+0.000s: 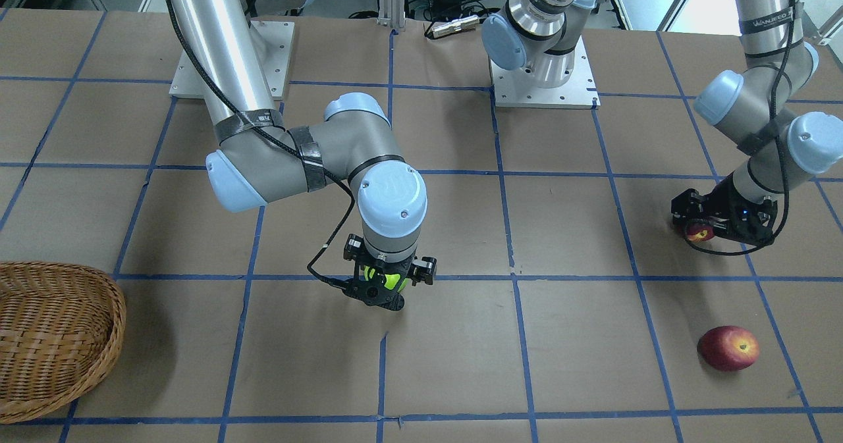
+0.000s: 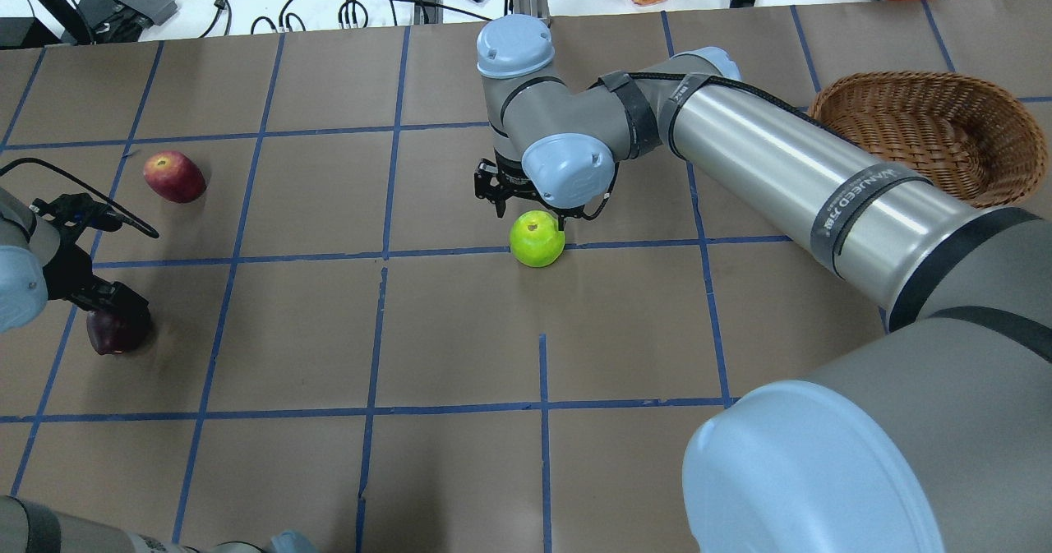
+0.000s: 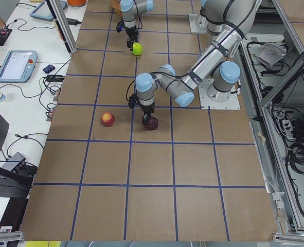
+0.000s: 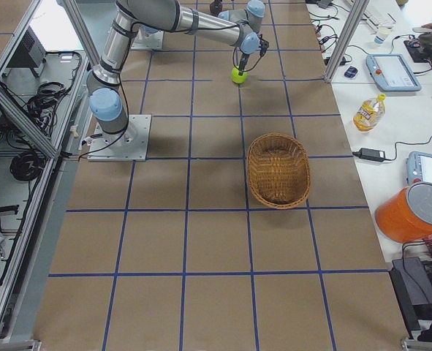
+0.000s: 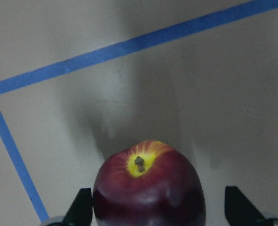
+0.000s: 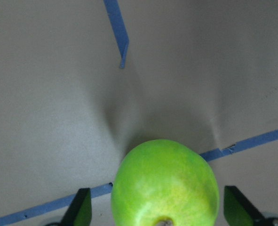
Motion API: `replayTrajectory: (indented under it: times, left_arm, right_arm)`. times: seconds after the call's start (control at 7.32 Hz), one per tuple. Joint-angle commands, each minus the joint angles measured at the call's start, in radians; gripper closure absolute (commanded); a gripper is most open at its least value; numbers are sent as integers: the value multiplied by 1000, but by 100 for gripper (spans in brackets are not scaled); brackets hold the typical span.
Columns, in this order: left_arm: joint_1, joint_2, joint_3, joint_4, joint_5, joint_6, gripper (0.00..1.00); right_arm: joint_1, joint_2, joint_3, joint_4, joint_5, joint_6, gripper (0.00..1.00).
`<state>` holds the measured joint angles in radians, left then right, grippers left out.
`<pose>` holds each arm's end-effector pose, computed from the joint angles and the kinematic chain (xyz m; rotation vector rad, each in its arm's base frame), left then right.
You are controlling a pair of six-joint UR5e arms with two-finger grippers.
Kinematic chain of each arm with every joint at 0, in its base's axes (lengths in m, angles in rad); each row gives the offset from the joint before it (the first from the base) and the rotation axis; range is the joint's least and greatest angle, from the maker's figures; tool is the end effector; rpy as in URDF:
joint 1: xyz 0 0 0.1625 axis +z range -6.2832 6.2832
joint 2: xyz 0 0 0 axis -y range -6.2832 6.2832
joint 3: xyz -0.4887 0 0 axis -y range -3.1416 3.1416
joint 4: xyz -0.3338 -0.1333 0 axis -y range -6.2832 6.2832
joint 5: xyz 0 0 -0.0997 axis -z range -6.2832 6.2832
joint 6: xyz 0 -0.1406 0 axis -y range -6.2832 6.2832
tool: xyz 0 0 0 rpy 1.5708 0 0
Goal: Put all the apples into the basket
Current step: 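Lift green apple into basket with right while left carries dark apple center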
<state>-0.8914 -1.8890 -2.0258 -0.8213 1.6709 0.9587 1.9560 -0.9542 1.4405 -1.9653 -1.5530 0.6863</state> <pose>0.2139 -0.4547 0.2513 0.4316 3.0572 0.1380 0.3754 -0.5644 0.2561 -0.4672 -3.0717 -0.1368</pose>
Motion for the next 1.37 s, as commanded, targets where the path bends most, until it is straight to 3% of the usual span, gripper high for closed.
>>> replayTrajectory:
  times: [0.0, 0.14, 0.27, 0.41, 0.55, 0.68, 0.82, 1.09, 1.23]
  left_arm:
    - [0, -27, -1, 25, -3, -3, 6]
    - [-9, -12, 4, 4, 4, 5, 39]
    - [-59, 20, 7, -48, 7, 3, 49]
    - [-119, 56, 27, -118, 9, -23, 49]
    - [-156, 89, 79, -247, 3, -126, 49]
    - [-203, 120, 157, -418, -22, -237, 49]
    - [-277, 143, 217, -523, -48, -393, 49]
    - [-424, 174, 243, -550, -75, -654, 48]
    - [-508, 159, 243, -546, -127, -825, 48]
  right_arm:
    - [0, 26, 8, 0, 1, -4, 0]
    - [0, 29, 9, 0, 7, -4, 0]
    - [0, 31, 9, 0, 8, -14, 18]
    - [0, 31, 11, 0, 10, -25, 75]
    - [0, 28, 12, 0, 10, -34, 100]
    - [-5, 19, 5, 3, 8, -42, 100]
    - [-32, -23, -14, 79, 10, -53, 100]
    - [-172, -165, -34, 254, -2, -198, 100]
    - [-283, -207, -25, 270, -12, -317, 100]
